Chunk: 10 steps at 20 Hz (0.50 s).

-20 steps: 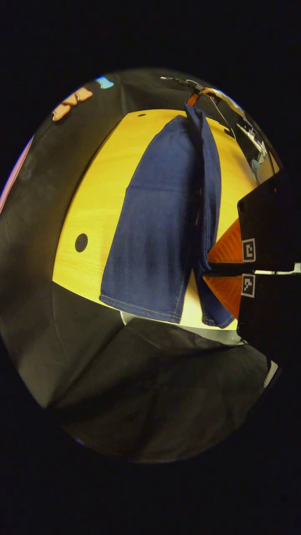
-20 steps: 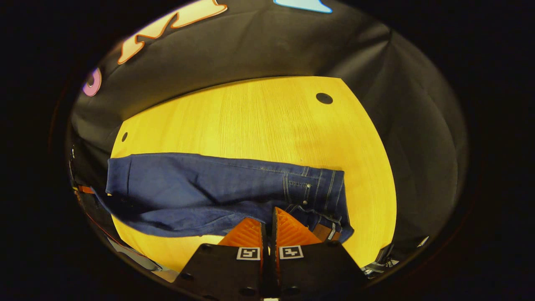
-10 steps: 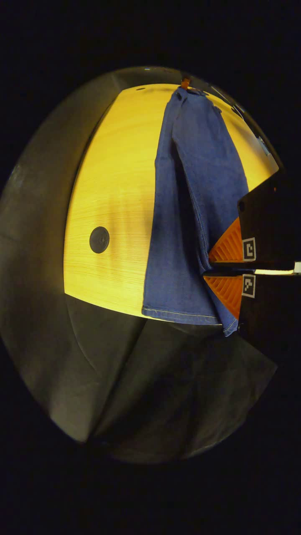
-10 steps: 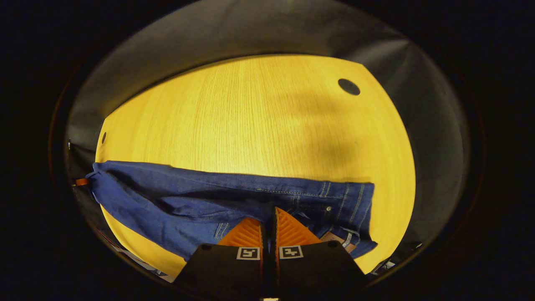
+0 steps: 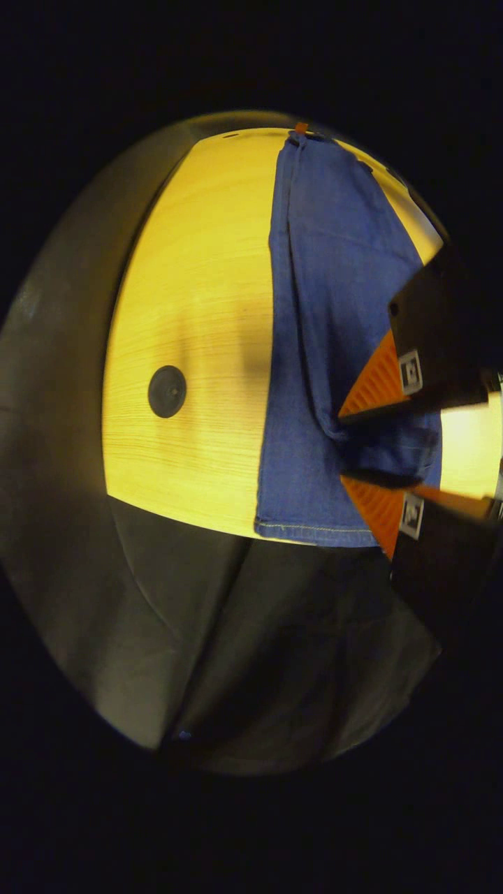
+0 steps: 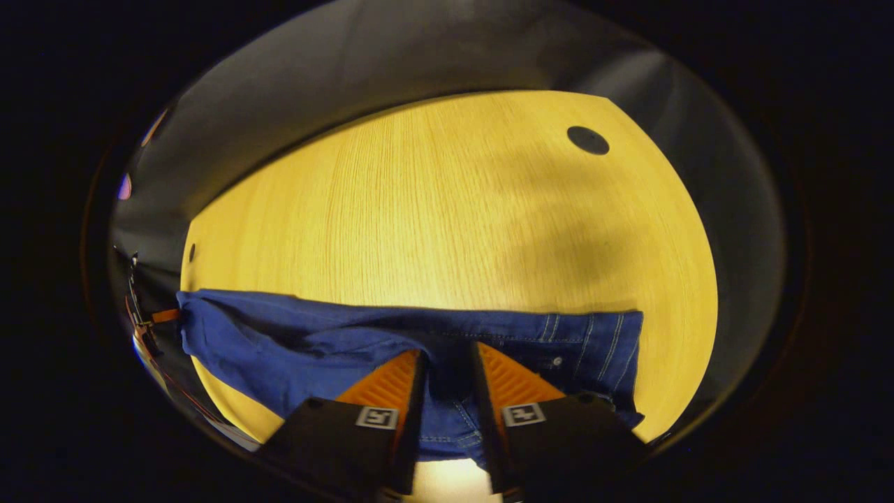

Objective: Grasp the waist and the cuffs of the jeans and fold them to make the two legs overlap; first hold the waist and fold one-third of the jeans toward the cuffs, then hold the cuffs and fold the remaining one-third in the same direction to finish folding.

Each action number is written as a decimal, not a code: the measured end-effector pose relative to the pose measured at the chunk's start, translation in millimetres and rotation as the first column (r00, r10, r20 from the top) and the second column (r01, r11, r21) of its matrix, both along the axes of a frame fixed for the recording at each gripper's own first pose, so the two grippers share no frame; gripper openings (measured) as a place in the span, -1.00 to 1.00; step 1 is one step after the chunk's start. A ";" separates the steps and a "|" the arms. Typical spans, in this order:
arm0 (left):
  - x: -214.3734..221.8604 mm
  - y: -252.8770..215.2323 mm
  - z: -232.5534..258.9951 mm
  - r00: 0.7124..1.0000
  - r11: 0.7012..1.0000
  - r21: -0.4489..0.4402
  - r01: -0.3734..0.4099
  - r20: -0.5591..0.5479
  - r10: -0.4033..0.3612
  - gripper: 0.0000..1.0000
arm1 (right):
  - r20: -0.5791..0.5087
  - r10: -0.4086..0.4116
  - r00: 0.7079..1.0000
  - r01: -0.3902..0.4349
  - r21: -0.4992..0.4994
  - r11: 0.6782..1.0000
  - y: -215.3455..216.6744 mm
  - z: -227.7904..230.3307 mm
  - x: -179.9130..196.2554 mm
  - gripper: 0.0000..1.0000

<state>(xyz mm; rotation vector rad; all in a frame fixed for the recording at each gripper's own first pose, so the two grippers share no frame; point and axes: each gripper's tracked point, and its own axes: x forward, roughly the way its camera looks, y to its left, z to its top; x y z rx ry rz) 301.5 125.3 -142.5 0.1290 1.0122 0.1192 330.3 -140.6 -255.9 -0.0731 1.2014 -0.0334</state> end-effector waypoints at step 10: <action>-5.5 -5.0 87.9 0.959 0.999 0.038 0.008 0.284 -0.018 0.92 | 0.299 -0.134 0.945 0.128 0.042 0.991 -73.9 92.7 3.3 0.97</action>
